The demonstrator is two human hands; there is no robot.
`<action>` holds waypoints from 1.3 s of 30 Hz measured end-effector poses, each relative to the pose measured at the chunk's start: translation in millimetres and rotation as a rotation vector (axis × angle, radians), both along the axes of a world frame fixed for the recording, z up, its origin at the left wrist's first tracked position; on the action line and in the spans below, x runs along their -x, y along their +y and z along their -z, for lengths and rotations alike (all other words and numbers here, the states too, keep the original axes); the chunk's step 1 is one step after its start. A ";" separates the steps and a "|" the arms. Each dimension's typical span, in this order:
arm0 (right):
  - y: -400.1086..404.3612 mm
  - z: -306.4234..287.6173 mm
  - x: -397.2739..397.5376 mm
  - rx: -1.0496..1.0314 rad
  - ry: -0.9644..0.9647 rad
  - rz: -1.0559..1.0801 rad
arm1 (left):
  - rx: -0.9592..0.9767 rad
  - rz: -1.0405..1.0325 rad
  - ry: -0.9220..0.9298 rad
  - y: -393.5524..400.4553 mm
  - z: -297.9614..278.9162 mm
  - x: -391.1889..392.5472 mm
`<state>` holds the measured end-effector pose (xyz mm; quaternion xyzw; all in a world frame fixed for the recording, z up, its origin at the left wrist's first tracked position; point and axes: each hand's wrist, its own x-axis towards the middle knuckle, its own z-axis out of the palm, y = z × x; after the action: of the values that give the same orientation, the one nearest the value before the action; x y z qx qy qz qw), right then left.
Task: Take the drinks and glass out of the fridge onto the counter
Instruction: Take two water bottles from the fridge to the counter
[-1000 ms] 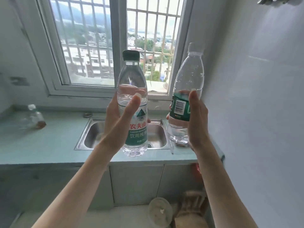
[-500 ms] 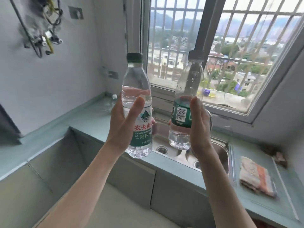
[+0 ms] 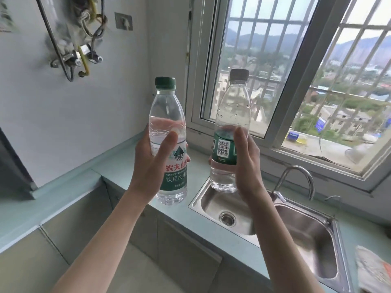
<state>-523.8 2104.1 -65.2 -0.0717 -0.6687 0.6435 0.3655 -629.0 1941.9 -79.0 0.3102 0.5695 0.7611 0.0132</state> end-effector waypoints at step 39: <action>216.1 80.5 339.0 0.007 -0.139 0.305 | 0.060 0.140 -0.112 220.3 69.2 361.3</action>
<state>-862.7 2320.2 -145.7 -0.2182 -0.6714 0.5763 0.4116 -990.3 2162.2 -148.2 0.3057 0.5674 0.7570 0.1074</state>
